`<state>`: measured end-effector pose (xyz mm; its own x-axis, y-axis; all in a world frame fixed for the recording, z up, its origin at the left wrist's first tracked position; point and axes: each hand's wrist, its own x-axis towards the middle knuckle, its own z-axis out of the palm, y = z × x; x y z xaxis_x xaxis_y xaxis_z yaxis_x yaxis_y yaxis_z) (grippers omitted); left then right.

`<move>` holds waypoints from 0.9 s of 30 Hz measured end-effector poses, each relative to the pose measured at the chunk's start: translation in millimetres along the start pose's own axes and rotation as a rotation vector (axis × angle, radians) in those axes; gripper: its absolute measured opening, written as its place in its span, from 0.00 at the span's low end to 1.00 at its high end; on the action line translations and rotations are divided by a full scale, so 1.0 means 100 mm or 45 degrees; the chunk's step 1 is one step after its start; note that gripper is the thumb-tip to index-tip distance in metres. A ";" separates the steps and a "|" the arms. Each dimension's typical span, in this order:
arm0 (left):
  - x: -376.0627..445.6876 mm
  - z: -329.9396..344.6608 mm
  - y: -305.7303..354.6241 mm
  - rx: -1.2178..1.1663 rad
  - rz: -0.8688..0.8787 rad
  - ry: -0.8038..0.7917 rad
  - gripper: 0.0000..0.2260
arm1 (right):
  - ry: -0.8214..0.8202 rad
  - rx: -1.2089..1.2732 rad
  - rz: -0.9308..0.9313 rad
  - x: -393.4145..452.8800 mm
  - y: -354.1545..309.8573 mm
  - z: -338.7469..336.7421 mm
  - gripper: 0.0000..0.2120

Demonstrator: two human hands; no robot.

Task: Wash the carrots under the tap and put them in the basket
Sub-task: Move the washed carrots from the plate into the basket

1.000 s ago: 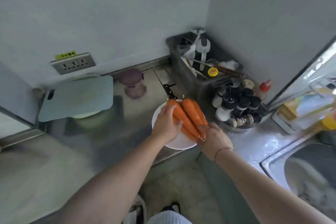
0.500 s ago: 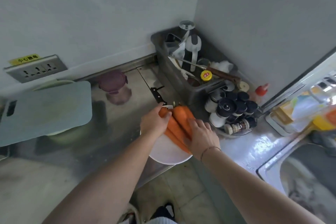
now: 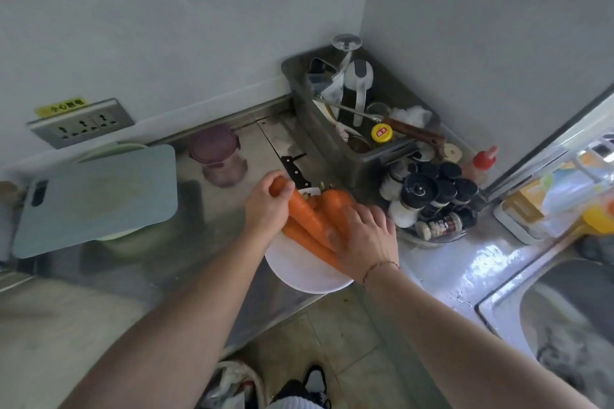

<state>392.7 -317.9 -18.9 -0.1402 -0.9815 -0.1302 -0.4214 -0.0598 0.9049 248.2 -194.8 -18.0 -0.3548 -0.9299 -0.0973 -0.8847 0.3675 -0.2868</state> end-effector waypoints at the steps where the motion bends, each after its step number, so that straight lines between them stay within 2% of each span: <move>1: -0.02 -0.02 0.04 -0.009 0.001 0.011 0.11 | 0.004 0.054 -0.025 -0.02 -0.03 -0.02 0.25; 5: -0.20 0.06 0.27 -0.016 0.063 -0.038 0.18 | -0.056 0.508 0.009 -0.23 0.00 -0.21 0.25; 7: -0.40 0.22 0.44 0.082 0.184 -0.154 0.23 | -0.060 0.685 0.017 -0.42 0.21 -0.31 0.21; 9: -0.67 0.48 0.62 0.138 0.370 -0.224 0.26 | -0.183 0.953 -0.023 -0.67 0.57 -0.39 0.15; 11: -0.90 0.75 0.72 -0.019 0.452 -0.316 0.25 | -0.288 1.338 0.048 -0.93 0.95 -0.47 0.14; 13: -1.18 1.12 0.83 -0.182 0.430 -0.482 0.22 | -0.278 1.544 0.167 -1.26 1.40 -0.58 0.15; 18: -2.06 2.25 1.22 -0.211 0.495 -0.801 0.08 | -0.107 1.702 0.388 -2.30 2.36 -0.82 0.20; 20: -2.55 2.72 1.35 -0.192 0.515 -0.927 0.05 | 0.016 1.698 0.544 -2.78 2.70 -0.92 0.15; 24: -3.69 3.56 1.56 -0.137 0.611 -1.258 0.07 | 0.298 1.497 0.829 -3.79 3.40 -1.04 0.06; 27: -4.52 4.09 1.67 -0.088 0.714 -1.473 0.11 | 0.428 1.460 0.996 -4.58 3.91 -1.08 0.04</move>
<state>19.1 189.8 25.6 -0.9882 -0.1500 0.0305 -0.0104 0.2642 0.9644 32.4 376.4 17.5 -0.8261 -0.3895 -0.4072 0.2411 0.4088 -0.8802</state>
